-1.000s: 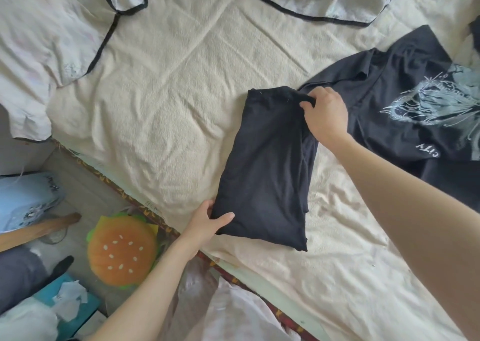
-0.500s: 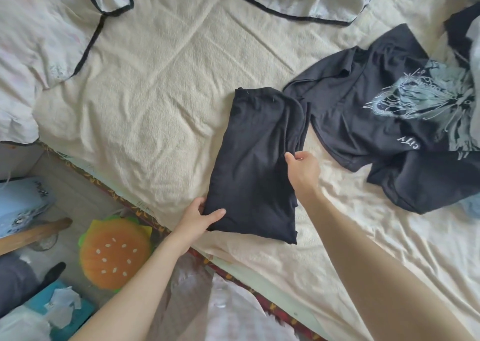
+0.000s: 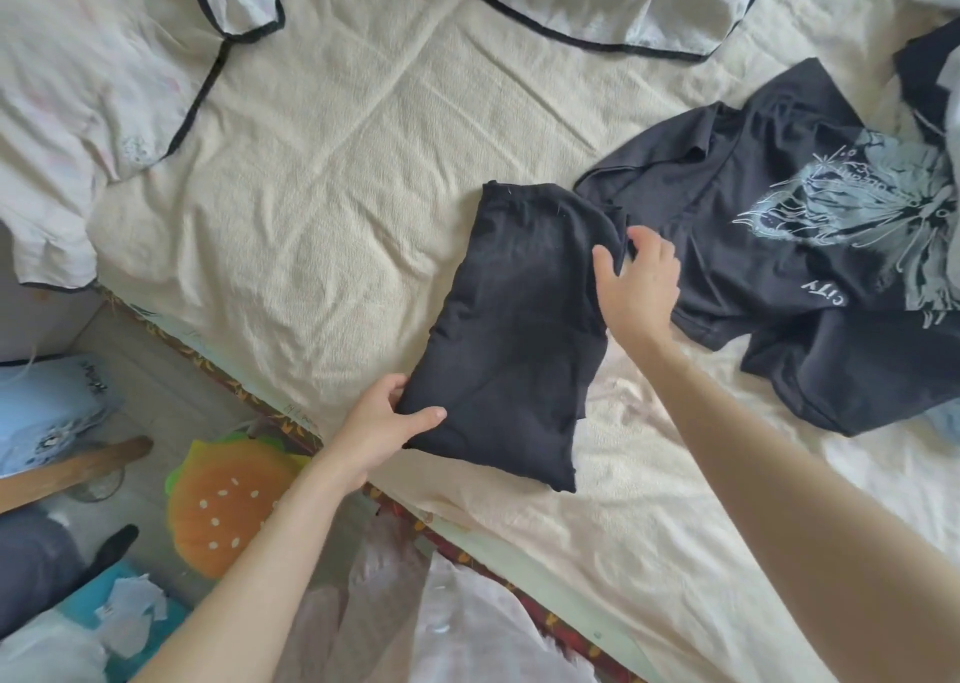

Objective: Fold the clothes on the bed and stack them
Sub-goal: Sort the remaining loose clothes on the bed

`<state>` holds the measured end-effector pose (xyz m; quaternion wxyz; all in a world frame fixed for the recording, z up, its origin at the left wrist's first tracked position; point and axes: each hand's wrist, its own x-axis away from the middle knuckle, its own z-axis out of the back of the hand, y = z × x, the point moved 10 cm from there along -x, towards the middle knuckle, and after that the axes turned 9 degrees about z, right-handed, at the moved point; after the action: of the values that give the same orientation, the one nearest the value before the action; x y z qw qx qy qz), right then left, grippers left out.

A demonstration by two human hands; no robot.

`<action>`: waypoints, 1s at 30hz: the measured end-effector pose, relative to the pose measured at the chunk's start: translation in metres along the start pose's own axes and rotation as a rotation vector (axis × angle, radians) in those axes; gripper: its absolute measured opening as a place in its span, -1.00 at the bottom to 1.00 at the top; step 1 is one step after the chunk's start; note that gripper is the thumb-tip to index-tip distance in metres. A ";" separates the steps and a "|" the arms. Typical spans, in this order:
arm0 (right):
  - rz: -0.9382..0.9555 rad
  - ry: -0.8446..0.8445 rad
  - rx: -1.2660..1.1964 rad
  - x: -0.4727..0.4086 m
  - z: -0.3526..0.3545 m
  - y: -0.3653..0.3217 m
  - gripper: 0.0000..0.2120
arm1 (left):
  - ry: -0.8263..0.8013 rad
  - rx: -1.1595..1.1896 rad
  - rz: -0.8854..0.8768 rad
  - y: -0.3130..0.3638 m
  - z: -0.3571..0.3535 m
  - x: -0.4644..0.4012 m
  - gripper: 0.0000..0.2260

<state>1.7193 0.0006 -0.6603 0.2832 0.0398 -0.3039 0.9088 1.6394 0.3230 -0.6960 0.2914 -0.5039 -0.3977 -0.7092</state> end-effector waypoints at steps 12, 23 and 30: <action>0.040 -0.411 0.000 -0.043 -0.071 -0.019 -0.36 | 0.371 0.628 -0.098 0.023 0.152 -0.026 -0.44; -0.213 -0.576 -0.443 -0.021 -0.081 -0.008 -0.80 | 0.450 0.613 -0.085 -0.027 0.092 -0.014 -0.73; -0.272 -0.553 -0.464 0.033 -0.064 0.016 -0.90 | 0.359 0.478 -0.174 -0.027 0.119 -0.012 -0.72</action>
<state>1.6900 0.0430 -0.7125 0.3099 0.2581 -0.5584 0.7250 1.6792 0.4393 -0.6940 0.4054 -0.2516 -0.5371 -0.6956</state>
